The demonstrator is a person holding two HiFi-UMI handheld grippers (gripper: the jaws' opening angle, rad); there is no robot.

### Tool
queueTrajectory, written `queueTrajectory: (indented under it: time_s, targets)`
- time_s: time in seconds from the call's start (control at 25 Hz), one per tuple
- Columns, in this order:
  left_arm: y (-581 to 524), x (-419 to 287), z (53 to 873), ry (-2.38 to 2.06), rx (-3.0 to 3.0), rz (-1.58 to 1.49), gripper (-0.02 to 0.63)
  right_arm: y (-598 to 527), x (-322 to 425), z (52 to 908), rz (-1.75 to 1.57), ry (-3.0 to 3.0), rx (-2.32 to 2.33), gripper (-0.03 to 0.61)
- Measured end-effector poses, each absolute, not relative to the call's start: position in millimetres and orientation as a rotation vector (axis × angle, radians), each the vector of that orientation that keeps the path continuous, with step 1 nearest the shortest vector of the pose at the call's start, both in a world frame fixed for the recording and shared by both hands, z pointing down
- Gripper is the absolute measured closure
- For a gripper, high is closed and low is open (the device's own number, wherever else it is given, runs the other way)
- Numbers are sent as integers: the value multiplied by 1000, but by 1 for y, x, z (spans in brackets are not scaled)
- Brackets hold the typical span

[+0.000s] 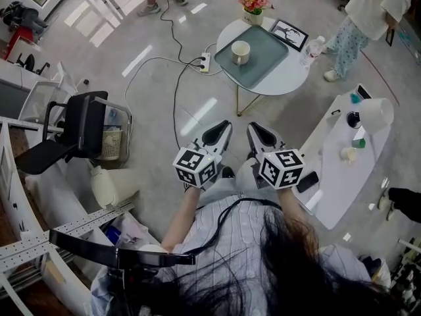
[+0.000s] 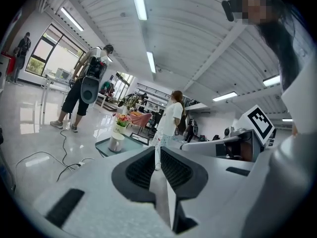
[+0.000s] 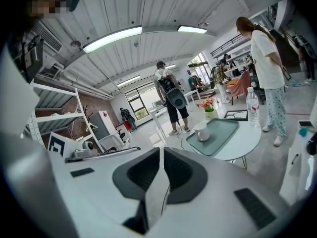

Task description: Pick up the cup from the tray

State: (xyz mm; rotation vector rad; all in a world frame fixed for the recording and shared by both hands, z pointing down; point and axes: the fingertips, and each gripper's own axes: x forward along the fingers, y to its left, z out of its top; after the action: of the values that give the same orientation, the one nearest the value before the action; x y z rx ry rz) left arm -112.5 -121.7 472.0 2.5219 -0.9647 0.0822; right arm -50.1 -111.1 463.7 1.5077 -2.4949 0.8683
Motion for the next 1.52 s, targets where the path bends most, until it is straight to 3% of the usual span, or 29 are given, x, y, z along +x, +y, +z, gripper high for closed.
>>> queueTrajectory:
  time_s: [0.84, 1.52]
  targets:
    - [-251, -107, 492, -999, 2491, 125, 586, -262, -51, 496, 910, -2502, 1394, 534]
    - [-340, -94, 532, -949, 2421, 285, 586, -383, -28, 582, 1019, -2296, 1420, 531]
